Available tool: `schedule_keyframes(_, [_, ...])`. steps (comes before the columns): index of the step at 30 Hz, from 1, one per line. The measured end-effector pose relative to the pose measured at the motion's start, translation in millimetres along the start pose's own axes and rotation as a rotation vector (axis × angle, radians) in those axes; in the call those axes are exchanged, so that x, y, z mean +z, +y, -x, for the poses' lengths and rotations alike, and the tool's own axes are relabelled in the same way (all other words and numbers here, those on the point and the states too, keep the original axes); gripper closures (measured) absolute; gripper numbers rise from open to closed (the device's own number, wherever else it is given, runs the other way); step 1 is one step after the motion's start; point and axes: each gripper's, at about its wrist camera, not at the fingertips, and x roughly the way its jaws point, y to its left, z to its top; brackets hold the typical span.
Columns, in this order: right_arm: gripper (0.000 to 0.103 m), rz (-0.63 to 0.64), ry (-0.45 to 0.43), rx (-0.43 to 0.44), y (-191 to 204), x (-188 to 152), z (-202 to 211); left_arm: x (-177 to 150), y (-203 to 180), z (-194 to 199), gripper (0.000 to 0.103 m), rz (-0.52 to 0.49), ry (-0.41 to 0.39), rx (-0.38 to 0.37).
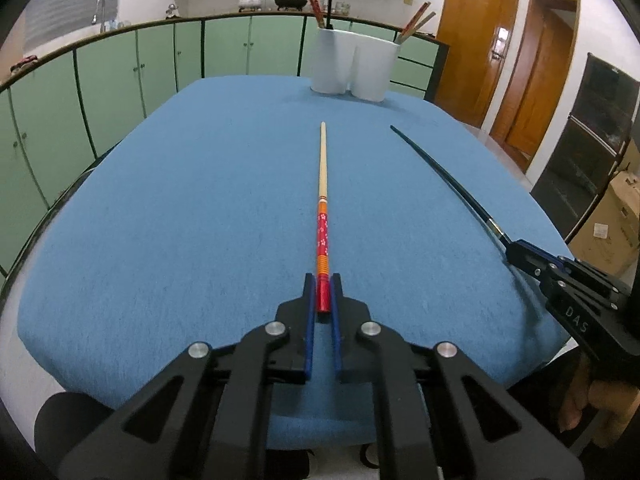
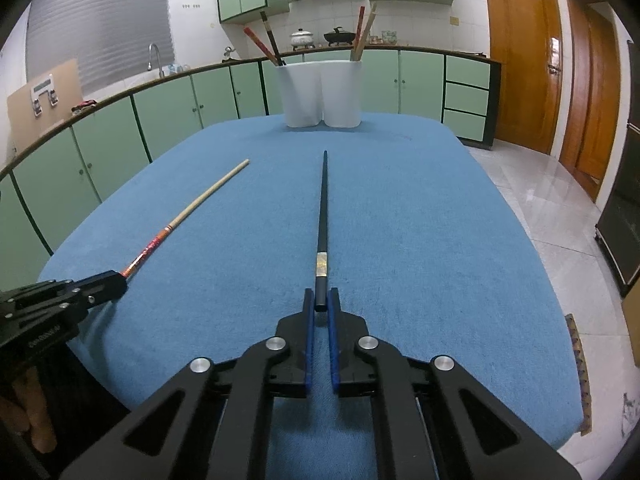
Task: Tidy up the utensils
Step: 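Carry both chopsticks to the white holder and open both grippers to drop them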
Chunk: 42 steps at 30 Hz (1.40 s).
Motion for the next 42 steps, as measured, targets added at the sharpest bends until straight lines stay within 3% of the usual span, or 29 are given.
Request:
schedule_keyframes(1, [0.097, 0.002, 0.006, -0.001, 0, -2, -2, -1, 0, 1, 0.078, -0.005, 0.000, 0.008])
schedule_keyframes(3, [0.097, 0.008, 0.007, -0.004, 1, -3, -3, -3, 2, 3, 0.067, -0.008, -0.005, 0.019])
schedule_keyframes(4, [0.097, 0.010, 0.008, -0.005, 2, -2, -3, -4, 2, 3, 0.067, -0.012, -0.001, 0.019])
schedule_keyframes(7, [0.097, 0.010, 0.008, -0.005, 2, -2, -4, -5, 2, 3, 0.072, -0.028, -0.002, 0.014])
schedule_keyframes(8, [0.097, 0.011, 0.008, -0.006, 3, -2, -4, -5, 2, 2, 0.087, -0.029, -0.003, 0.008])
schedule_keyframes(10, [0.097, 0.010, 0.010, -0.006, 3, -3, -3, -3, 4, 1, 0.098, -0.025, 0.004, -0.010])
schedule_keyframes(16, [0.097, -0.004, -0.019, -0.002, 3, 4, 17, 6, 8, 17, 0.098, 0.024, 0.004, -0.053])
schedule_keyframes(20, [0.097, -0.026, -0.075, 0.002, 0, 22, 46, 26, 7, 47, 0.098, 0.038, -0.060, -0.064])
schedule_keyframes(27, [0.097, 0.017, -0.167, 0.017, 2, 87, 93, 84, 6, 93, 0.098, 0.036, -0.182, -0.080])
schedule_keyframes(30, [0.097, 0.048, -0.156, 0.031, 2, 118, 97, 113, 6, 104, 0.098, 0.023, -0.209, -0.089])
schedule_keyframes(42, [0.097, 0.232, 0.002, 0.043, 22, 228, 53, 207, -3, 72, 0.098, -0.055, -0.116, -0.129])
